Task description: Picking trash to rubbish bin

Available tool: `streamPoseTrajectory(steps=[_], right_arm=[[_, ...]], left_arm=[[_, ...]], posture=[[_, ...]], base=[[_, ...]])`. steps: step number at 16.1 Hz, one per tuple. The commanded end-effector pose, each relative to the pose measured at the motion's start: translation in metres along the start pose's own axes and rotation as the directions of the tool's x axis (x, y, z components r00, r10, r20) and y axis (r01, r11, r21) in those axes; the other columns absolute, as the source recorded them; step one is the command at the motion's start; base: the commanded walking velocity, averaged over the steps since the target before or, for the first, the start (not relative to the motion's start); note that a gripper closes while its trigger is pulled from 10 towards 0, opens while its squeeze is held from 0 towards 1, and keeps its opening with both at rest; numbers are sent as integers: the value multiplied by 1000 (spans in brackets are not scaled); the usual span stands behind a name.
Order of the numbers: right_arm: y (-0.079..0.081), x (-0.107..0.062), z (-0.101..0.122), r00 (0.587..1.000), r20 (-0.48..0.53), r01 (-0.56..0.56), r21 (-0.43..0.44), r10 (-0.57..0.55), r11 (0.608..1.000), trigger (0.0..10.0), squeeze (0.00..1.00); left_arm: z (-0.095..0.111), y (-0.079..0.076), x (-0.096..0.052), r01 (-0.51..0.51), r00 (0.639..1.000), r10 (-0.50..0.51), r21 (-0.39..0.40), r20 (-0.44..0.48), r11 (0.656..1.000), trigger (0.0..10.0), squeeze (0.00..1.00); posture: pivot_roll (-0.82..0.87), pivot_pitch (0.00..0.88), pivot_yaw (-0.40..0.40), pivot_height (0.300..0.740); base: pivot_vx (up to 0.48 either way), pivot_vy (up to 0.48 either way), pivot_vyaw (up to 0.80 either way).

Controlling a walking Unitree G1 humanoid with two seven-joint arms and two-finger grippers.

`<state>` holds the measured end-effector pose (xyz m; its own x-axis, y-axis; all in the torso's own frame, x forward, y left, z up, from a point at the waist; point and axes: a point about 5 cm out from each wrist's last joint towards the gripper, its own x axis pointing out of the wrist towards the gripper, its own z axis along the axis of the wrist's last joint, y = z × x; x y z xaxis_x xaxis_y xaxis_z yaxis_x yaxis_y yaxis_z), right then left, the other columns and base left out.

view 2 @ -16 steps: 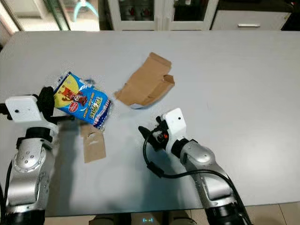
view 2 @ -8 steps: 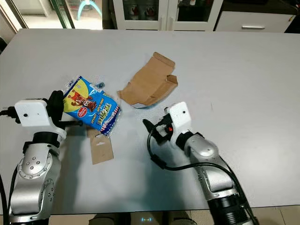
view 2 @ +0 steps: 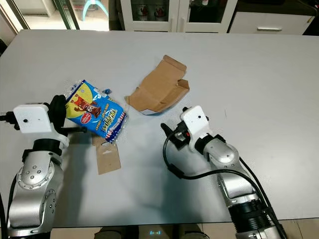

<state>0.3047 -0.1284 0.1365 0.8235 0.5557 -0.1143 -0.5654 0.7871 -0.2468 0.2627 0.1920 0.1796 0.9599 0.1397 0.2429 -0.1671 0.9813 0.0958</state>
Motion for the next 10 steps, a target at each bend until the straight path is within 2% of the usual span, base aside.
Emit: streamPoseTrajectory(steps=[1,3,5,7,10], right_arm=[[-3,0,-1,1000,0,-12,-19,12,1000,10000,1000],[-5,1,-1,1000,0,-16,-27,16,999,10000,1000],[-7,3,0,998,17,-52,-118,55,992,10000,1000],[-12,8,-1,996,13,-86,-172,90,981,10000,1000],[-19,18,1,994,14,-106,-189,111,976,10000,976]], left_arm=[[7,2,-1,-20,1000,20,23,11,1000,0,0],[7,3,-1,-17,1000,17,30,-6,999,0,0],[12,6,-1,-9,1000,9,38,-3,999,0,0],[17,9,-2,-13,1000,13,42,-1,999,0,0],[24,14,-11,-17,1000,17,59,1,998,0,0]], posture=[[-80,199,-10,740],[-80,199,-10,740],[-63,202,-6,740],[-43,205,-7,740],[2,220,-7,740]], base=[[0,0,0],[0,0,0],[0,0,0],[0,0,0],[0,0,0]])
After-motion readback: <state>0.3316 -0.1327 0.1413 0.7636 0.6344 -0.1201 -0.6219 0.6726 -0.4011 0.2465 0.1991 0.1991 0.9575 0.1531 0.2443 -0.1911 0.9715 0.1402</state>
